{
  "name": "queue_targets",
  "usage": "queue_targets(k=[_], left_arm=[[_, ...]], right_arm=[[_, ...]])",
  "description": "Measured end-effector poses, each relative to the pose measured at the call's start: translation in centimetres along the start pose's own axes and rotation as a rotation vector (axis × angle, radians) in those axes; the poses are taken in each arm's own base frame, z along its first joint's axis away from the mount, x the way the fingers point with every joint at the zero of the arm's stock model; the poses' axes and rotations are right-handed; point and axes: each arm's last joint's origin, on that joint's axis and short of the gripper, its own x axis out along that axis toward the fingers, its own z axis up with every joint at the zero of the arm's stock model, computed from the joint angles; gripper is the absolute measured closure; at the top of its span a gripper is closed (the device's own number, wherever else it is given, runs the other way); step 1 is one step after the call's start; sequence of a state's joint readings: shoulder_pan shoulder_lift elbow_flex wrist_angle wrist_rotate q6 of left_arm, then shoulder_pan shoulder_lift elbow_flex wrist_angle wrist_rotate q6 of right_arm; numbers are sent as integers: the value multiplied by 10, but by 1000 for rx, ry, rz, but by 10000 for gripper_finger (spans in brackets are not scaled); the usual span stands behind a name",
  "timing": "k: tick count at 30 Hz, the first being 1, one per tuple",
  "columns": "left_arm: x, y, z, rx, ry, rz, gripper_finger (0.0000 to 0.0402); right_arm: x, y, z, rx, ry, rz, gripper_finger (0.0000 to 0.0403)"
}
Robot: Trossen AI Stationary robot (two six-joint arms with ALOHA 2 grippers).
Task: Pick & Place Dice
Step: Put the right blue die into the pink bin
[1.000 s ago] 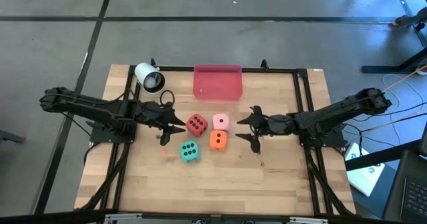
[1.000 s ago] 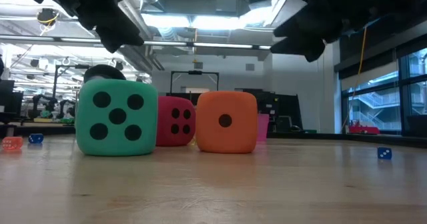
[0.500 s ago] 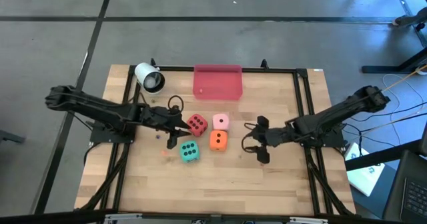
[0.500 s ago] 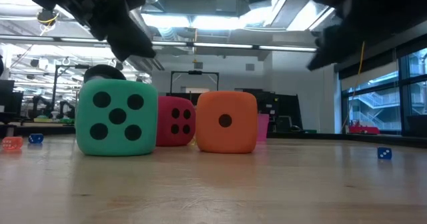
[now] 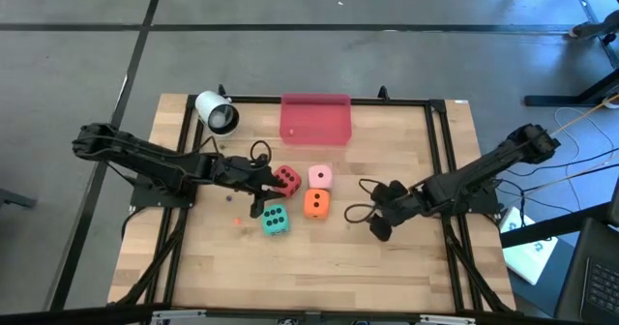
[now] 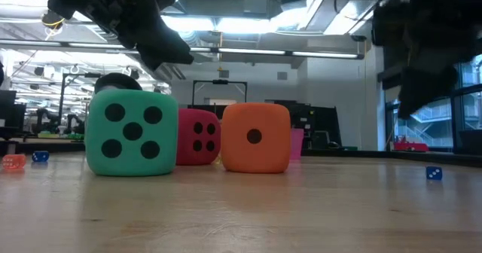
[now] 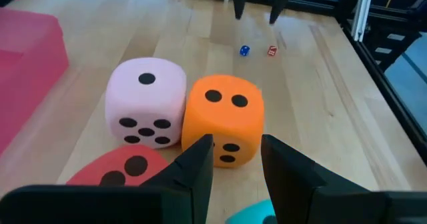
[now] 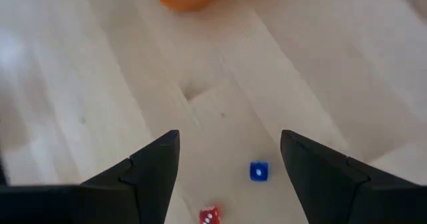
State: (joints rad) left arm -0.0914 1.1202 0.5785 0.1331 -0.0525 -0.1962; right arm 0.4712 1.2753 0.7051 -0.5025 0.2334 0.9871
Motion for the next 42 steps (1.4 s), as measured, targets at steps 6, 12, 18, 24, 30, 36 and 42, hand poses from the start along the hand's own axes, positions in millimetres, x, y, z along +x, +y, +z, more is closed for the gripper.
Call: queue_targets(k=[6, 12, 18, 24, 30, 36, 42], left_arm=[[0, 0, 1, 1, -9, -2, 280], [0, 0, 1, 1, -8, -2, 283], [0, 0, 2, -1, -22, -5, 283], [0, -1, 3, -3, -28, -6, 283], [0, -1, 3, -8, -28, -7, 282], [0, -1, 3, -11, -28, -7, 282], [0, -1, 3, -11, -28, -7, 283]], right_arm=[[26, 1, -9, 54, 65, -91, 140], [39, 4, -20, 59, 112, -131, 140], [40, 7, -27, 55, 125, -134, 140], [40, 7, -28, 39, 109, -148, 140], [52, 5, -34, -5, 158, -195, 140], [54, 5, -34, -8, 153, -205, 141], [54, 4, -34, -13, 146, -214, 165]])
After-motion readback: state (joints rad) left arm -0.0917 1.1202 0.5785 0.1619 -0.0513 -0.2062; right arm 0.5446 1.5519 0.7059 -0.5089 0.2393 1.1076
